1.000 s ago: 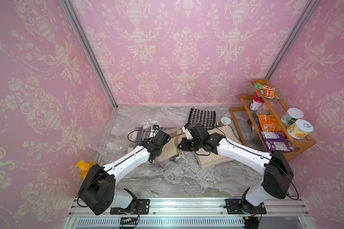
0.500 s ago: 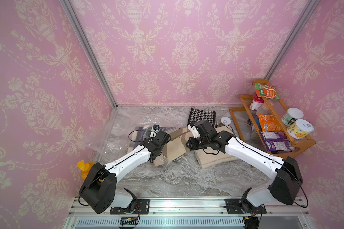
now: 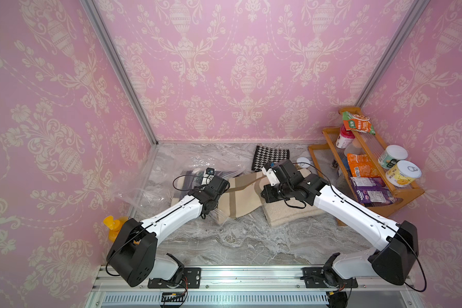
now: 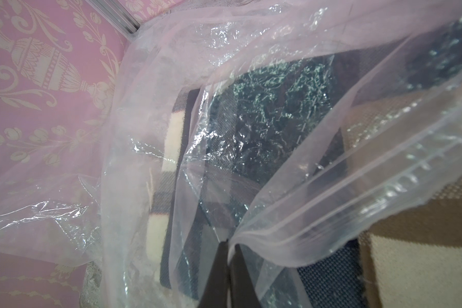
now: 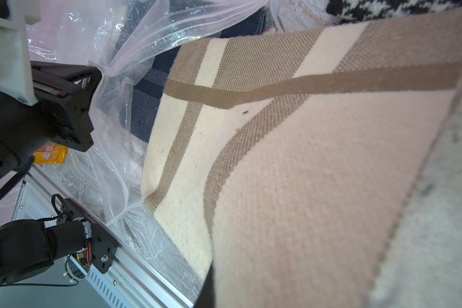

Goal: Take the scarf out of the vacuum bag
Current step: Take out the scarf from the vacuum bag.

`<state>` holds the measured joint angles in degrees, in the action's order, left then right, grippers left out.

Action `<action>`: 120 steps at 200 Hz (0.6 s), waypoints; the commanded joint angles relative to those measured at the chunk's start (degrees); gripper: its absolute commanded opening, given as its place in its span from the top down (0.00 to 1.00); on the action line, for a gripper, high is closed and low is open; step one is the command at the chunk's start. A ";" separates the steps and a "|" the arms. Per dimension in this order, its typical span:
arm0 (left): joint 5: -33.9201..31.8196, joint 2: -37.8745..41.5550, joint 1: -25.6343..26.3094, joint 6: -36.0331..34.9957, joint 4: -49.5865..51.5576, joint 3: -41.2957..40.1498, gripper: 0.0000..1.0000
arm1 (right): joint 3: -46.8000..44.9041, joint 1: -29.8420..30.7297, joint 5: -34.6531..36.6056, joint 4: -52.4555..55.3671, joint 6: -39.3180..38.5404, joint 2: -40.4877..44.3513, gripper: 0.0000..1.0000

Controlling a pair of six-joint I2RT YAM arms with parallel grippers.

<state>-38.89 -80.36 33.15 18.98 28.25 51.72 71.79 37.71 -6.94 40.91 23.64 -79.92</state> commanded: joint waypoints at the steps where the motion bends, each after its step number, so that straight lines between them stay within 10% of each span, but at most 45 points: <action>1: 0.57 -0.50 -0.45 -0.72 0.12 1.63 1.00 | 2.72 -0.96 2.76 3.90 -3.60 2.31 0.91; 120: 0.57 -0.74 -0.47 -0.54 0.15 1.55 1.00 | 5.19 -5.06 9.98 12.27 -9.82 4.90 0.90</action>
<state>-38.65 -80.36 33.15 18.98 27.92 51.72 74.19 33.67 -1.15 50.74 16.49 -77.80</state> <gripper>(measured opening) 0.050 0.101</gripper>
